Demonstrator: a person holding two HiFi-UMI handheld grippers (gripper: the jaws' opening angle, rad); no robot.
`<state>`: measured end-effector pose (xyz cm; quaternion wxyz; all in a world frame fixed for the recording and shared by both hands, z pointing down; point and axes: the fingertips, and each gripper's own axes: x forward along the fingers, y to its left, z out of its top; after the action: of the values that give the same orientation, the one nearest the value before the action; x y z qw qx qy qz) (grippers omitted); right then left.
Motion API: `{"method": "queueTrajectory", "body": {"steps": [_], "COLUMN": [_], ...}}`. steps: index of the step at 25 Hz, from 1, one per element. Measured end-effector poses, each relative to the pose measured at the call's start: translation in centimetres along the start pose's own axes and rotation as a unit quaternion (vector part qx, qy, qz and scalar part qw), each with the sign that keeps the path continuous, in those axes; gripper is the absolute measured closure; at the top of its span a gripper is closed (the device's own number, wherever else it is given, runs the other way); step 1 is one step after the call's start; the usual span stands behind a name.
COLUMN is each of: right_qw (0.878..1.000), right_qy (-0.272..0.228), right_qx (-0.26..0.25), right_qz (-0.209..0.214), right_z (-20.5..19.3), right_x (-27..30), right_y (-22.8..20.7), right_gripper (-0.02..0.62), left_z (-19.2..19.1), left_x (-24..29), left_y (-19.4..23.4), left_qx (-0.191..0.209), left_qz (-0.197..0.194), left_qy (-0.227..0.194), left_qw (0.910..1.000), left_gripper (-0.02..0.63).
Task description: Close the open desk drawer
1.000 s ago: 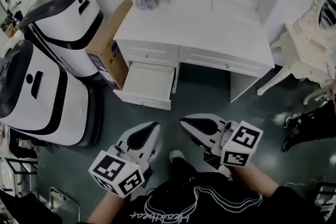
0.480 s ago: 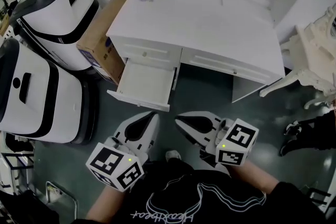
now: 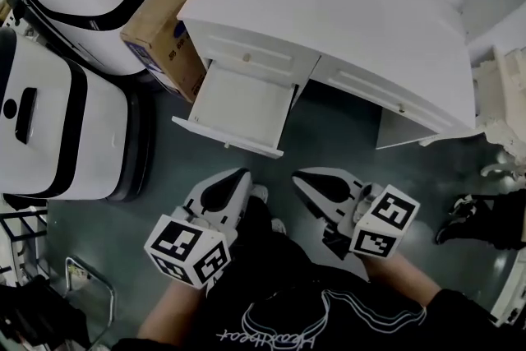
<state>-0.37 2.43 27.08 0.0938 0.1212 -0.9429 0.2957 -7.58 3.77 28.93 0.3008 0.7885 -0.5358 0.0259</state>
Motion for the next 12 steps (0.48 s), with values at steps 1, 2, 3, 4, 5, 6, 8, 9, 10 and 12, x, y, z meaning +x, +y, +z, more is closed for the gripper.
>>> {"method": "queueTrajectory", "body": {"steps": [1,2,3,4,5,6,8,9,10,12], "right_qw": [1.000,1.000,1.000,0.999,0.999,0.999,0.998,0.998,0.997,0.996], "right_qy": [0.000,0.001,0.002,0.004,0.009,0.015,0.024,0.027,0.030,0.036], "right_qx": [0.006,0.013,0.022,0.032,0.042,0.048,0.054,0.058,0.064,0.079], "right_qz": [-0.002,-0.004,-0.006,-0.007,-0.008,-0.009,-0.012,-0.014,-0.015,-0.017], "right_z": [-0.2,-0.5,-0.9,-1.4,-2.0,-2.6,-3.7,-4.2,-4.9,-6.4], "right_x": [0.6,1.2,1.8,2.4,3.0,3.5,4.3,4.7,5.1,5.8], "right_y": [-0.7,-1.5,-2.2,-2.9,-3.5,-4.0,-5.0,-5.6,-6.3,-7.8], "right_gripper": [0.589,0.589,0.589,0.589,0.589,0.589,0.589,0.589,0.589,0.589], "left_z": [-0.4,-0.8,-1.2,-1.6,-2.2,-2.7,-3.7,-4.3,-4.9,-6.3], "left_x": [0.4,1.0,1.5,1.9,2.3,2.6,3.1,3.4,3.7,4.5], "left_y": [1.0,2.0,3.0,3.9,4.7,5.4,6.7,7.3,8.0,9.4], "left_qx": [-0.004,-0.007,-0.011,-0.016,-0.021,-0.026,-0.033,-0.035,-0.035,-0.034], "left_qz": [0.004,0.008,0.013,0.017,0.021,0.025,0.032,0.036,0.039,0.044], "left_qy": [0.004,0.007,0.012,0.017,0.022,0.027,0.033,0.035,0.037,0.041], "left_qw": [1.0000,0.9999,0.9998,0.9996,0.9993,0.9990,0.9984,0.9982,0.9979,0.9976], "left_gripper": [0.601,0.601,0.601,0.601,0.601,0.601,0.601,0.601,0.601,0.601]}}
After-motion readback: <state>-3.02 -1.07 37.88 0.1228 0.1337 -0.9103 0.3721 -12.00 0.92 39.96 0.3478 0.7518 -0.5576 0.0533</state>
